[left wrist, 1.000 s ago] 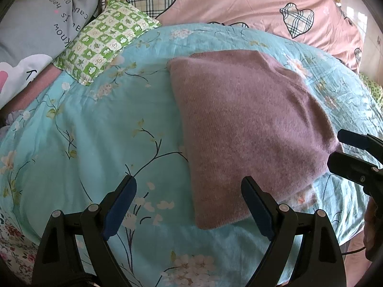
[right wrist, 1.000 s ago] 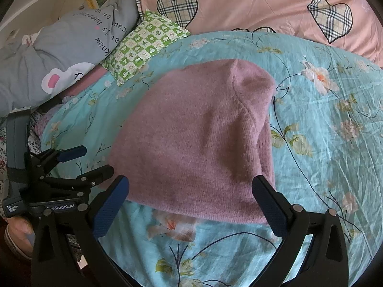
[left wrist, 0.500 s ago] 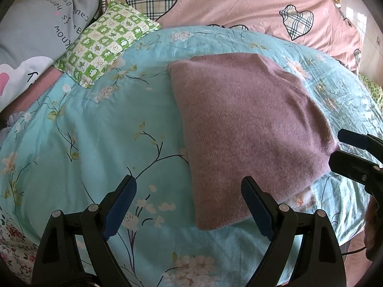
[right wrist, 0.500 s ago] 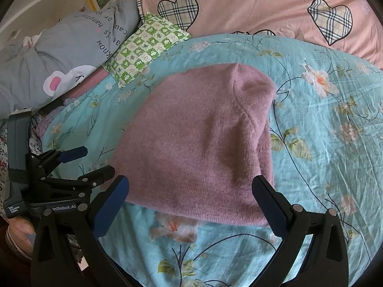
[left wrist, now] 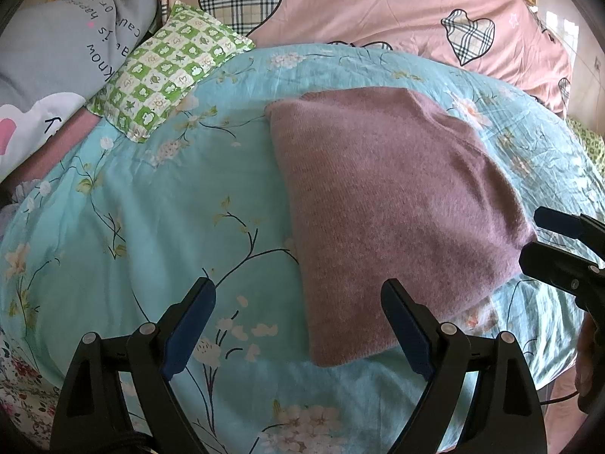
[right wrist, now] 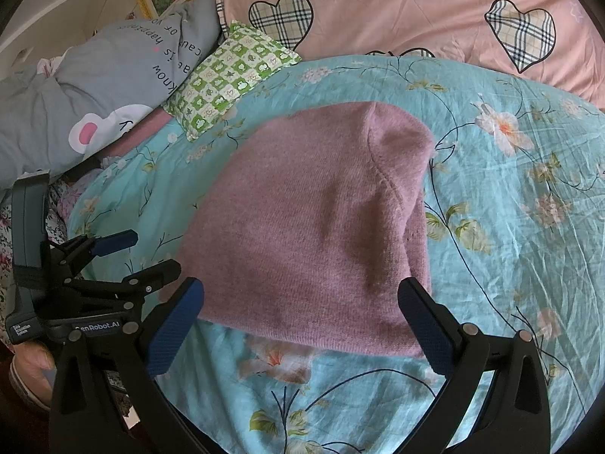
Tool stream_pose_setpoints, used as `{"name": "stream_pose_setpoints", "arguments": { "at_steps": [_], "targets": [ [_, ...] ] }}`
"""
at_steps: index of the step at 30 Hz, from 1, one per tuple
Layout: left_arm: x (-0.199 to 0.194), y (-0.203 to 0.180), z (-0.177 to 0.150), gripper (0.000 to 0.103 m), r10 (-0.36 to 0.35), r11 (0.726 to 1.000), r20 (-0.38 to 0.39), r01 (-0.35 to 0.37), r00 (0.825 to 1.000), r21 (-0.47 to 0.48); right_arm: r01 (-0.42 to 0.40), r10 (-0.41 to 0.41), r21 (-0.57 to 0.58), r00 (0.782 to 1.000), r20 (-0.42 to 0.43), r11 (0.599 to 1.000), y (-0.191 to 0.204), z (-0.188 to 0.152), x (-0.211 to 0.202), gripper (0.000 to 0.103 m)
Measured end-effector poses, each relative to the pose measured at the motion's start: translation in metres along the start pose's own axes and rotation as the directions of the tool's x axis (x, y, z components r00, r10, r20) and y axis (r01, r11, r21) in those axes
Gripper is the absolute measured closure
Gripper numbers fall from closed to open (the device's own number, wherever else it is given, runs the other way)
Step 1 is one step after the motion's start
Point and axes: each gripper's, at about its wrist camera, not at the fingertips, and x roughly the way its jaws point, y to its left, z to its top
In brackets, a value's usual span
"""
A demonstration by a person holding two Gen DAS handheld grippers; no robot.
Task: Fold small clothes
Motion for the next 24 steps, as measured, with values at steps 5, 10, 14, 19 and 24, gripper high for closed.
{"name": "stream_pose_setpoints", "arguments": {
  "at_steps": [5,10,14,19,24],
  "targets": [
    [-0.0006,-0.0002,0.0004,0.013,-0.003,1.0,0.002,0.003,1.0,-0.001,0.002,-0.002,0.0,1.0,0.0,1.0,0.0006,-0.0004,0.0,0.001],
    [-0.001,0.0002,0.0012,0.013,-0.004,1.0,0.007,0.004,1.0,0.001,0.002,-0.002,0.002,1.0,-0.001,1.0,0.0,-0.0008,0.0,0.001],
    [-0.0014,0.0,0.0017,0.013,-0.002,1.0,0.012,0.002,1.0,0.001,0.002,-0.002,0.0,1.0,-0.001,1.0,0.0001,-0.0007,0.0003,0.001],
    [-0.0031,0.0008,0.0025,0.013,0.002,1.0,0.032,-0.002,0.999,0.002,0.004,-0.004,0.0,1.0,-0.002,1.0,0.0004,-0.0008,0.0005,0.001],
    [0.0009,0.0036,0.0064,0.014,-0.013,1.0,0.02,0.013,1.0,-0.006,0.006,-0.006,-0.001,1.0,-0.003,1.0,-0.002,0.0003,-0.0008,0.001]
  ]
}}
